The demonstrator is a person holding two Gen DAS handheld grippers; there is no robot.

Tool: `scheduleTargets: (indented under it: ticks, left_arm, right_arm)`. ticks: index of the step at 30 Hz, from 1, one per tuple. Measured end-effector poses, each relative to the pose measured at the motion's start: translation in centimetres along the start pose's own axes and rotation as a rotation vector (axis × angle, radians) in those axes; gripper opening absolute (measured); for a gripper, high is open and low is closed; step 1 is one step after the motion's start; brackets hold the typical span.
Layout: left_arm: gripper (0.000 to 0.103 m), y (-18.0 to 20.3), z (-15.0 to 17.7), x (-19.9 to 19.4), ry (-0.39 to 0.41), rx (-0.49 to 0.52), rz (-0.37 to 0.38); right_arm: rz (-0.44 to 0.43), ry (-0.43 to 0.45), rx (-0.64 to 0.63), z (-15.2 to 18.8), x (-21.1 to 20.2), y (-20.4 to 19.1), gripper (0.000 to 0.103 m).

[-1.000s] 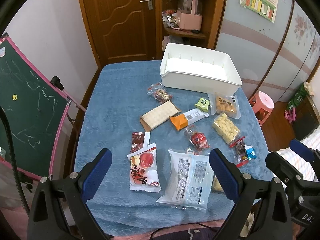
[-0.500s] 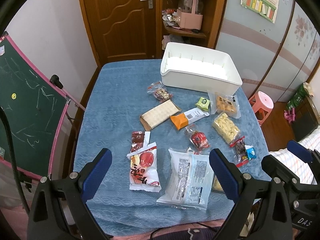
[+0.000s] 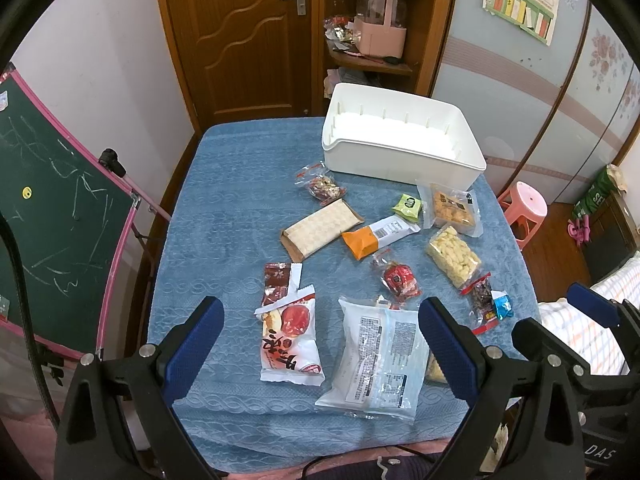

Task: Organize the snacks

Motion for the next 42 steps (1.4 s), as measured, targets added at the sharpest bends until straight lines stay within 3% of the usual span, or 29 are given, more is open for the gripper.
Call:
scheduleTargets:
  ticks: [9,15,19,29,39,42]
  left_arm:
    - [0.097,-1.2,-0.4,1.2,-0.029,-0.031,0.027]
    - [0.097,-2.3,-0.9,2.5,-0.018,-0.014,-0.018]
    - [0.097,-3.1,-0.7,4.2,-0.042,0.001,-0.011]
    - [0.097,-4.7,2.3,11.4,-0.181,-0.005,0.045]
    - [0.097,-7.0,4.4,17.3,-0.308,-0.063,0.078]
    - [0.097,-7.8,5.0,18.2,-0.322,-0.093,0.123]
  right_arm:
    - [-0.055,-0.051,-0.020,-0.7,1.4,-0.3,0.092]
    - [-0.027,-0.090,-0.097,-0.6,3.9,-1.1,0.092]
    - [-0.035,-0.176,-0.124,0.4,7.2,-1.5,0.092]
    - [-0.060,-0.387,-0.074,3.8,16.3,-0.1,0.092]
    - [-0.102,-0.471,-0.044,5.7,21.0,-1.1,0.092]
    - [-0.131,-0.488,-0.025,6.1,21.8,-1.8,0.098]
Point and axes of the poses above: each gripper's, at about its wrist camera, not at the fingertips, and x roughly the way its jaws point, y to its right, z to its underside, the point moved 5 cm from there along x, roughly the way its jaws point, and after that the axes turned 5 degrees about -y, right-handed, at the moved point
